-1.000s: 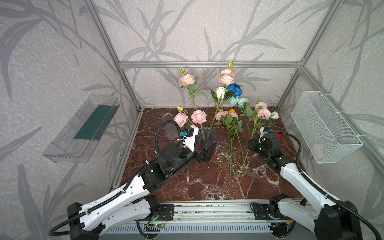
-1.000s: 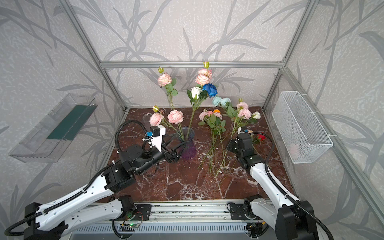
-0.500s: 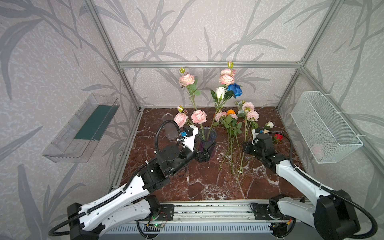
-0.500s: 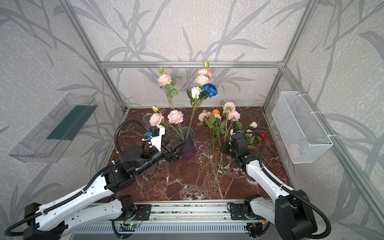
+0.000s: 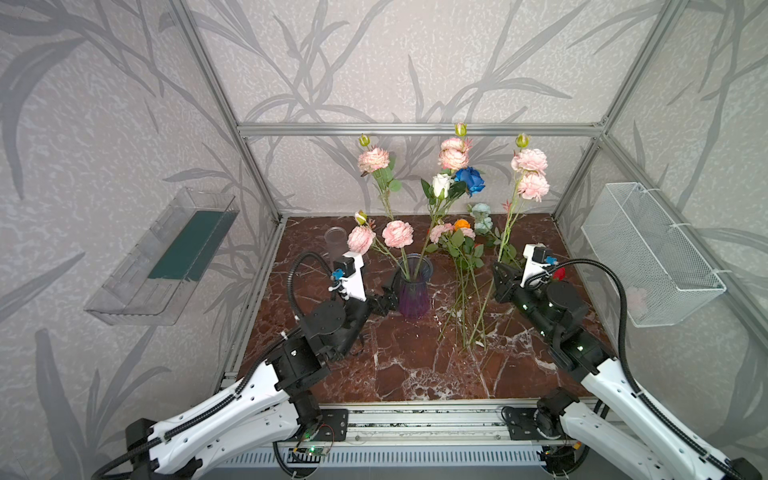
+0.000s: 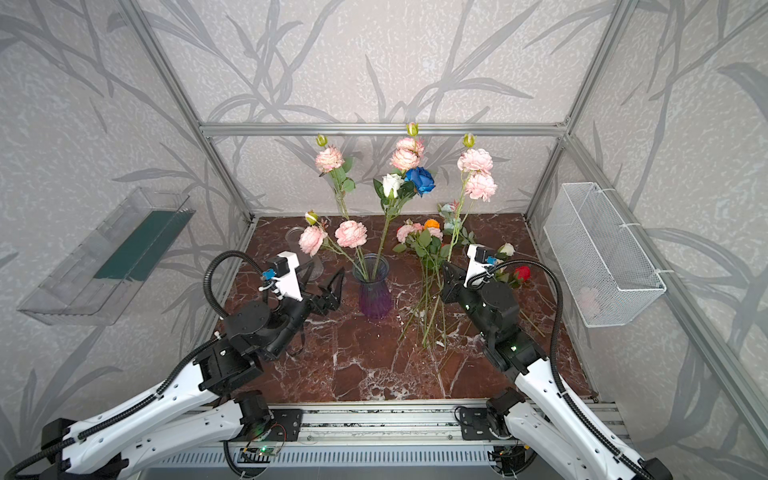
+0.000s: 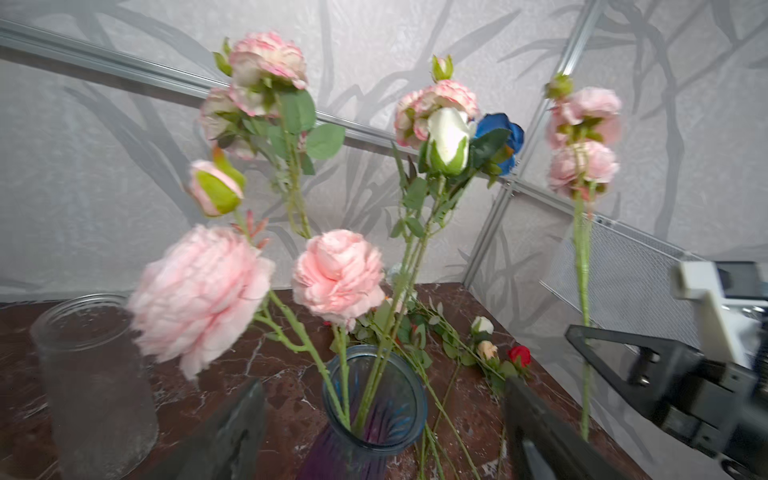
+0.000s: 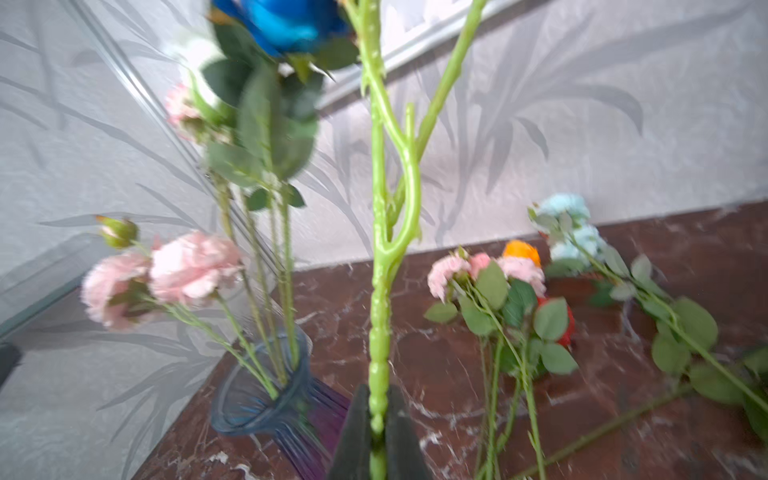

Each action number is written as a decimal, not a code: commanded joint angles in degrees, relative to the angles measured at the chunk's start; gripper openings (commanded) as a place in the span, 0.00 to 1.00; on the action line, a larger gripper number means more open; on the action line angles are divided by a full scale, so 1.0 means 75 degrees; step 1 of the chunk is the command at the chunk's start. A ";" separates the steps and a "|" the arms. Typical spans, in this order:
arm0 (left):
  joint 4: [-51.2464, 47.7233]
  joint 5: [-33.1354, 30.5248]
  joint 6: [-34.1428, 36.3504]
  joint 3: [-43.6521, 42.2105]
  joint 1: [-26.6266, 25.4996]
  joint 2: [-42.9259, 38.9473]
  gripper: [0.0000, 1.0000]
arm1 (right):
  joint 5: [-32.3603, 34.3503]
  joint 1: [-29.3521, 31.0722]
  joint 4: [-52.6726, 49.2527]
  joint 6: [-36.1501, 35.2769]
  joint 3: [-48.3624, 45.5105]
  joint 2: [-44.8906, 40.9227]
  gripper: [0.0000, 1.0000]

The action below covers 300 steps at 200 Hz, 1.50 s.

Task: Arrange the flowers into the vase
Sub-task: 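Lift the pink roses upright out of the pile with the right gripper, then carry the pink roses over the purple vase and lower their stems in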

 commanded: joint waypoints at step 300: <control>0.0801 -0.1271 -0.0623 -0.0527 0.0748 -0.0587 0.93 | 0.1289 0.2189 0.4377 -0.2639 0.2465 0.5182 0.10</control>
